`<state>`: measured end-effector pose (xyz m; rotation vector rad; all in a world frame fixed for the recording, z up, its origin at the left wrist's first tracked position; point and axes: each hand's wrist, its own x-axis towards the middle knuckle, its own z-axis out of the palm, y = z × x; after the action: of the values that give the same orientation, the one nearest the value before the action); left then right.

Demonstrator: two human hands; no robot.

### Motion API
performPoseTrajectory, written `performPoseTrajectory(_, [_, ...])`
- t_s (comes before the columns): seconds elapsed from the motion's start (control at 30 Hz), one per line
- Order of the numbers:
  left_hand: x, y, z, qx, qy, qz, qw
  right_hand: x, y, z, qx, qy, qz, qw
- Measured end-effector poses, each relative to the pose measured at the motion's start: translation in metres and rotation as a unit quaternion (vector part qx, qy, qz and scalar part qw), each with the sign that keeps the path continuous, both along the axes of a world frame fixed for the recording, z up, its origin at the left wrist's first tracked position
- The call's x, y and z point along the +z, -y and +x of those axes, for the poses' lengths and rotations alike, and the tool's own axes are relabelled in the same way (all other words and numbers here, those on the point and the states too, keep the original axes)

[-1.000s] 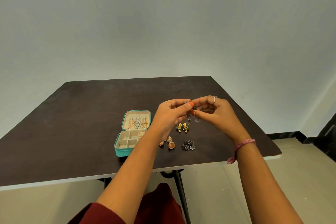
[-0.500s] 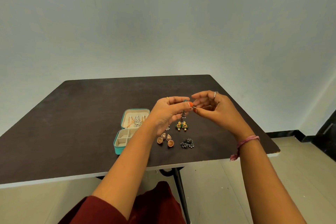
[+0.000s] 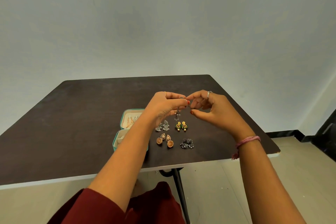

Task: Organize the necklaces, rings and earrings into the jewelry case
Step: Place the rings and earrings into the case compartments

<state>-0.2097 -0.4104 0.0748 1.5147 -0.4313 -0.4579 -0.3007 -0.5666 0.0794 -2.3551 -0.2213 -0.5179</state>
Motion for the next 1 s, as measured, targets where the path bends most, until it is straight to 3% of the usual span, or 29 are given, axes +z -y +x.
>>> performPoseTrajectory(0.17, [-0.01, 0.009, -0.001, 0.056, 0.01, -0.057, 0.997, -0.004, 0.003, -0.001, 0.006, -0.027, 0.064, 0.998])
performPoseTrajectory(0.33, [-0.014, 0.013, -0.003, 0.08, 0.06, -0.07, 0.992, -0.009, 0.017, 0.003, -0.066, 0.035, 0.126, 0.989])
performPoseTrajectory(0.57, [-0.014, 0.017, -0.006, 0.073, 0.098, -0.072, 0.99, -0.012, 0.012, 0.006, -0.001, -0.007, 0.183, 0.983])
performPoseTrajectory(0.83, [-0.019, 0.014, -0.003, 0.052, 0.082, -0.068, 0.993, -0.015, 0.009, 0.008, 0.004, -0.008, 0.181, 0.983])
performPoseTrajectory(1.0, [-0.017, 0.015, -0.006, -0.003, 0.011, -0.114, 0.993, -0.017, 0.015, 0.008, -0.023, 0.005, 0.194, 0.981])
